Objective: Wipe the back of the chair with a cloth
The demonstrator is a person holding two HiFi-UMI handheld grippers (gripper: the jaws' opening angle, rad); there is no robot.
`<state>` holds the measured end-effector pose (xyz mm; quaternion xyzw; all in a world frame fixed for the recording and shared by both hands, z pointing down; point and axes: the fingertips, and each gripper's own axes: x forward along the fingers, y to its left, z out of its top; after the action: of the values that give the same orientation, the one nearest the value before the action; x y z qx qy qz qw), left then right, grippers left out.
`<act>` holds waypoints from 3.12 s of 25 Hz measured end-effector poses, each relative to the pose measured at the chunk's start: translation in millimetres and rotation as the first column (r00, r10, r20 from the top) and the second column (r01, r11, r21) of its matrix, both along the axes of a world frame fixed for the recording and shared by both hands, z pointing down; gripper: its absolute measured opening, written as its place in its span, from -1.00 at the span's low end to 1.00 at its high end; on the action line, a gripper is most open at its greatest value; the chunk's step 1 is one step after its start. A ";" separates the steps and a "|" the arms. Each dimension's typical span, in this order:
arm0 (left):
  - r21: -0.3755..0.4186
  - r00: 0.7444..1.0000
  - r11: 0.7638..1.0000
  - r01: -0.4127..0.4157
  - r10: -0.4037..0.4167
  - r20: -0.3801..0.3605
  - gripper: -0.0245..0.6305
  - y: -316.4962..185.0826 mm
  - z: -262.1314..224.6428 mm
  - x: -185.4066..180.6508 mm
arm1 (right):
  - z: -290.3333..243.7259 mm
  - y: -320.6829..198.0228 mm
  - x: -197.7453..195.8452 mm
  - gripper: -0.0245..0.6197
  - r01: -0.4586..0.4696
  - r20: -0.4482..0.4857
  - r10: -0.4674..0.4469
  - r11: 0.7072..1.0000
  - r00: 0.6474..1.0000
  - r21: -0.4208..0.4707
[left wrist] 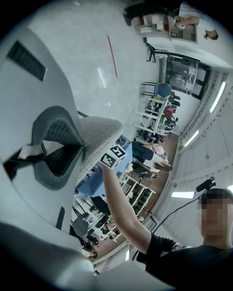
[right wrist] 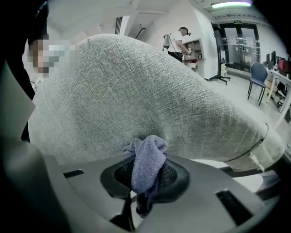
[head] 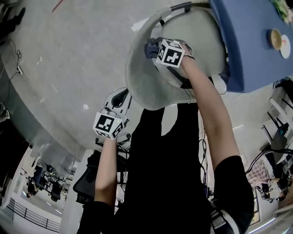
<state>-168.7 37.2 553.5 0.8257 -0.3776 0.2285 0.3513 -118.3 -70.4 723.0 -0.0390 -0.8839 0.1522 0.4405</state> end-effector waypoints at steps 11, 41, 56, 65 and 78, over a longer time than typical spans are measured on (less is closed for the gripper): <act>-0.013 1.000 1.000 -0.001 0.001 0.013 -0.85 -1.6 5.0 -2.2 | 7.2 -67.8 10.1 -0.70 -0.165 0.000 0.166 0.980 0.986 0.115; -0.030 0.994 0.999 0.028 -0.025 0.111 -0.86 -9.9 12.0 1.6 | 1.4 -148.2 79.8 -0.71 -0.518 0.025 0.531 0.814 0.847 0.265; 0.048 0.985 0.994 0.101 -0.107 0.135 -0.85 -28.5 -20.5 -18.7 | -62.6 -153.7 118.2 -0.71 -0.532 0.046 0.546 0.790 0.837 0.304; 0.174 0.976 0.976 0.133 -0.159 0.147 -0.85 -49.2 -94.2 -9.9 | -179.9 -142.4 106.9 -0.71 -0.501 0.177 0.469 0.812 0.865 0.298; 0.351 0.972 0.926 0.139 -0.196 0.130 -0.85 -33.6 -216.6 27.5 | -352.4 -72.2 99.2 -0.71 -0.439 0.363 0.326 0.849 0.873 0.294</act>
<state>-141.2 3.6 337.0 0.8171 -0.5079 0.1956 0.1902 -19.1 -142.7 370.6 0.2003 -0.9423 0.0619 0.2610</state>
